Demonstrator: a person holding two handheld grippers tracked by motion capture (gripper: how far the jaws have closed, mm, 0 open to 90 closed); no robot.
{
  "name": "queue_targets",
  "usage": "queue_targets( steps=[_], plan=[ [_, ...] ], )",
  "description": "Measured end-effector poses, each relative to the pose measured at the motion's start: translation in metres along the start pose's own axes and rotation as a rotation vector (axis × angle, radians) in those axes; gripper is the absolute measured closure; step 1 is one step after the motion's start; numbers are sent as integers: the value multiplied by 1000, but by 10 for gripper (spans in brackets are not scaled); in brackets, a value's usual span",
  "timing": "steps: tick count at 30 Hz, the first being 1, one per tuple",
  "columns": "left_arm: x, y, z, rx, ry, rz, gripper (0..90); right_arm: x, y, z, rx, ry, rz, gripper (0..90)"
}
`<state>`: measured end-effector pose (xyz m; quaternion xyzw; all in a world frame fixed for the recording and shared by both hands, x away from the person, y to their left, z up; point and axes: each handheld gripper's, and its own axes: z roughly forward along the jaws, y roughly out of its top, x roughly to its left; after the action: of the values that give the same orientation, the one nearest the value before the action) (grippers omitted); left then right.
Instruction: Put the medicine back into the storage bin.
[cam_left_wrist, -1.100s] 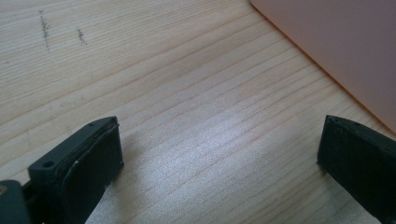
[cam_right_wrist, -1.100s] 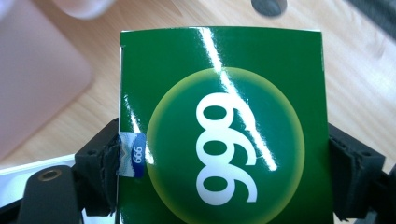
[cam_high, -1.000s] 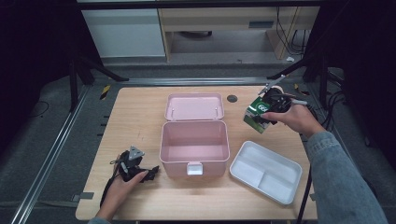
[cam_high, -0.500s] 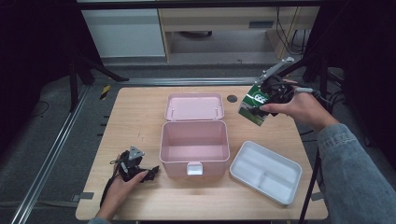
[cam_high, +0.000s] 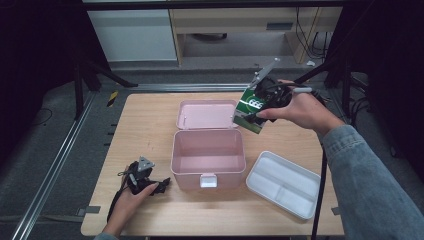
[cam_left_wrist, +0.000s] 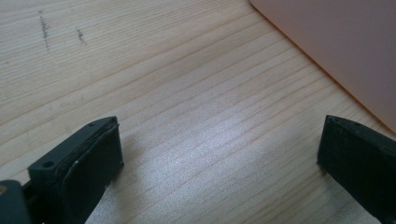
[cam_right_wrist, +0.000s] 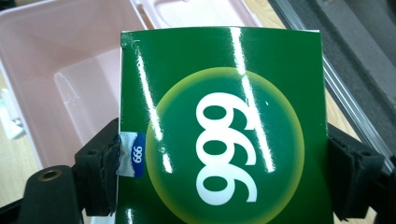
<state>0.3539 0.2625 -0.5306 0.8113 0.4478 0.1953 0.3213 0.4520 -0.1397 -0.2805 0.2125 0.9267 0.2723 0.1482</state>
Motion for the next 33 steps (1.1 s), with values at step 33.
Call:
queue_targets(
  steps=[33],
  plan=[
    [0,0,0,3,-4,4,0,63,81,66,11,123,-229,170]
  ],
)
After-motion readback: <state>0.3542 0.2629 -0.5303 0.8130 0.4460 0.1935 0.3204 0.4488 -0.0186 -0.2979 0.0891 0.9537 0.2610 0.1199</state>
